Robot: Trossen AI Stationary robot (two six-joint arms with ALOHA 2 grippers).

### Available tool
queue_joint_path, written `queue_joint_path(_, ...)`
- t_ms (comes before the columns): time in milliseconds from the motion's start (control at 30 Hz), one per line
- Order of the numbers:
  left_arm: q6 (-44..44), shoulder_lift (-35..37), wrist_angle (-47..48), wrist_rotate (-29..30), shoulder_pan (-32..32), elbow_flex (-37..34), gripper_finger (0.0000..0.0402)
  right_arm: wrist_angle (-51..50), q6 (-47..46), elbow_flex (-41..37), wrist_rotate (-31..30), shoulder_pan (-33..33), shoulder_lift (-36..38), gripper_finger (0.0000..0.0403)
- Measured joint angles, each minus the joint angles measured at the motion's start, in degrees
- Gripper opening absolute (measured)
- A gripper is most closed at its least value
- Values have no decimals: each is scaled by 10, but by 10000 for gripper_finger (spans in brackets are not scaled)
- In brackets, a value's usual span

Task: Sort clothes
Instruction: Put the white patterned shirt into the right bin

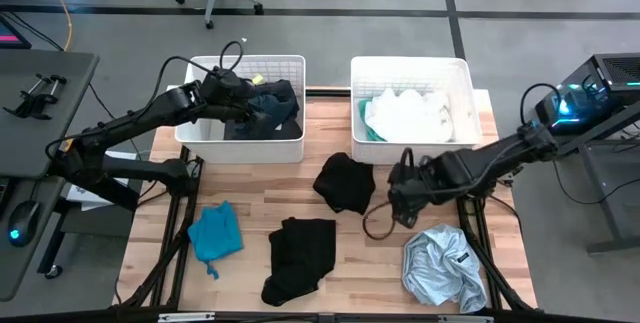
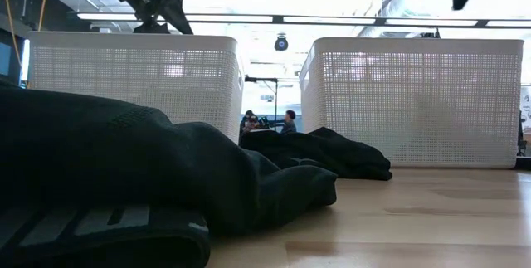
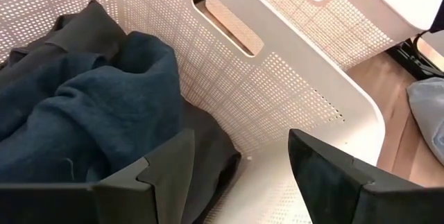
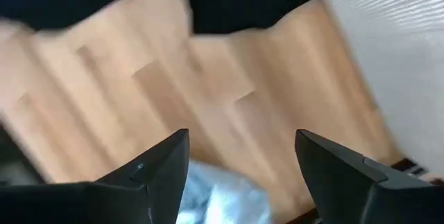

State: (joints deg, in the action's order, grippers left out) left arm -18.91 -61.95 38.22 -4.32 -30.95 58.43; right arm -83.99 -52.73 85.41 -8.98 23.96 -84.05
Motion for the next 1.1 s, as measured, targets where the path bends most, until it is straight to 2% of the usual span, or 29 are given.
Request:
queue_joint_path(167, 0, 0, 0, 0, 0, 0, 220, 50, -16, 0, 80, 42, 0, 249)
queue_joint_path(333, 0, 0, 0, 0, 0, 0, 220, 56, -74, -8, 117, 77, 2, 249)
queue_joint_path(533, 0, 0, -2, 0, 0, 0, 220, 109, -186, -107, 170, 120, 28, 249)
queue_joint_path(767, 0, 0, -6, 0, 0, 0, 220, 139, -348, -209, 264, 145, 31, 252)
queue_joint_path(1100, -5, 0, -6, 0, 0, 0, 220, 194, -372, -284, 304, 149, 32, 311)
